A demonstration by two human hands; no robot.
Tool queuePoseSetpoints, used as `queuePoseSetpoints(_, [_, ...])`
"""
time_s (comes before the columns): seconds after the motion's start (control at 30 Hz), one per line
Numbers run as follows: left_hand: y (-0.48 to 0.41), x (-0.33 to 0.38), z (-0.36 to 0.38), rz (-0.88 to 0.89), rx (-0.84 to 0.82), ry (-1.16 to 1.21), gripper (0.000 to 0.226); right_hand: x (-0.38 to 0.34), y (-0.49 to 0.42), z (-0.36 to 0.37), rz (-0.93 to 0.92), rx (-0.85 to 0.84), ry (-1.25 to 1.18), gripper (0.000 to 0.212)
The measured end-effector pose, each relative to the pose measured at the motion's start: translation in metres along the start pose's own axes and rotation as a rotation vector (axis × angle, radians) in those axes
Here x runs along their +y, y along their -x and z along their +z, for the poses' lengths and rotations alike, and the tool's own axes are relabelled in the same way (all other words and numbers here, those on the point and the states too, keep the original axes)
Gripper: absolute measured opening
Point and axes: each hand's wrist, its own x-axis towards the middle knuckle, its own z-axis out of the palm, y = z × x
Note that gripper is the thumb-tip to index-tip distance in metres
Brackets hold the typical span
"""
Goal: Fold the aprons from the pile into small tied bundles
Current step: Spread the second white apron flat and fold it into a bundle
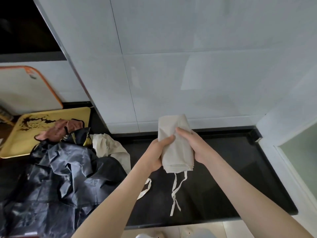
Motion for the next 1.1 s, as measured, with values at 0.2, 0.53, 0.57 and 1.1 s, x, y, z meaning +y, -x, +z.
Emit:
queuePoseSetpoints(0.2, [0.011, 0.029, 0.013, -0.006, 0.008, -0.168, 0.044, -0.037, 0.005, 0.000, -0.198, 0.084, -0.065, 0.045])
queuePoseSetpoints(0.53, [0.014, 0.039, 0.031, 0.035, 0.054, -0.140, 0.037, -0.062, 0.024, -0.017, -0.284, -0.074, 0.019, 0.015])
queuePoseSetpoints(0.57, [0.014, 0.041, 0.030, 0.023, 0.050, -0.132, 0.038, -0.064, 0.025, -0.022, -0.259, -0.156, 0.011, 0.011])
queuePoseSetpoints(1.1, [0.011, 0.031, 0.030, 0.054, 0.090, -0.277, 0.042, -0.056, 0.007, -0.018, -0.259, 0.257, 0.011, 0.016])
